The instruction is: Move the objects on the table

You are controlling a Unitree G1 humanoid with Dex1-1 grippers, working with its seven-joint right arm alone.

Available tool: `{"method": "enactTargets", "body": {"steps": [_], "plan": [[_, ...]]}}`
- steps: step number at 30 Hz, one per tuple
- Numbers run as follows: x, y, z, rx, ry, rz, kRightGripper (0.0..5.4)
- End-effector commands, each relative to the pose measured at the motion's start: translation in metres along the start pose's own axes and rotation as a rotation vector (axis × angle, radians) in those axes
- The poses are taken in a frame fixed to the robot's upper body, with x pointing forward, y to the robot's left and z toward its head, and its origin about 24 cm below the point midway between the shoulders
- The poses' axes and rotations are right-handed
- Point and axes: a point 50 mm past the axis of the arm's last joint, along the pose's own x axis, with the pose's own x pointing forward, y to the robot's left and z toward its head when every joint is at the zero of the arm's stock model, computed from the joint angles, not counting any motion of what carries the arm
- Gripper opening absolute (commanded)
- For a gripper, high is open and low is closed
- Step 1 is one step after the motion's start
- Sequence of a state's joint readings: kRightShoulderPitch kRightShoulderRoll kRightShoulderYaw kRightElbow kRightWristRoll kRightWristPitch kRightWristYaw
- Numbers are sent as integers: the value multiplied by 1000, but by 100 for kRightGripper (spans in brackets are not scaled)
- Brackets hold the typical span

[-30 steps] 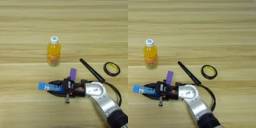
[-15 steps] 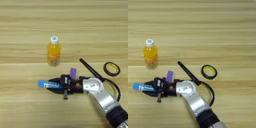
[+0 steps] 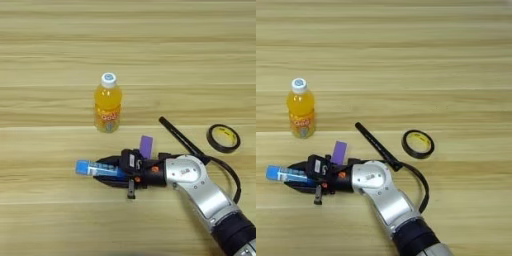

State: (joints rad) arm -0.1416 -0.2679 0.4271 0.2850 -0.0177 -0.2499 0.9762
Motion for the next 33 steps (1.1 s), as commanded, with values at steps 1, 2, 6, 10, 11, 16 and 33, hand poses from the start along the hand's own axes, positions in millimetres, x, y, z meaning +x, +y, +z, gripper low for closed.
{"method": "enactTargets", "body": {"steps": [1, 2, 6, 10, 11, 16, 33], "plan": [[-6, -8, -2, -27, 58, -29, 158], [-6, -8, -2, -27, 58, -30, 179], [-6, -8, -1, -30, 55, -31, 213], [-6, -8, -1, -31, 52, -34, 255], [-6, -9, -1, -31, 51, -35, 258], [-6, -9, -1, -28, 46, -38, 314], [-21, -33, 31, -26, -232, -203, 481]]}}
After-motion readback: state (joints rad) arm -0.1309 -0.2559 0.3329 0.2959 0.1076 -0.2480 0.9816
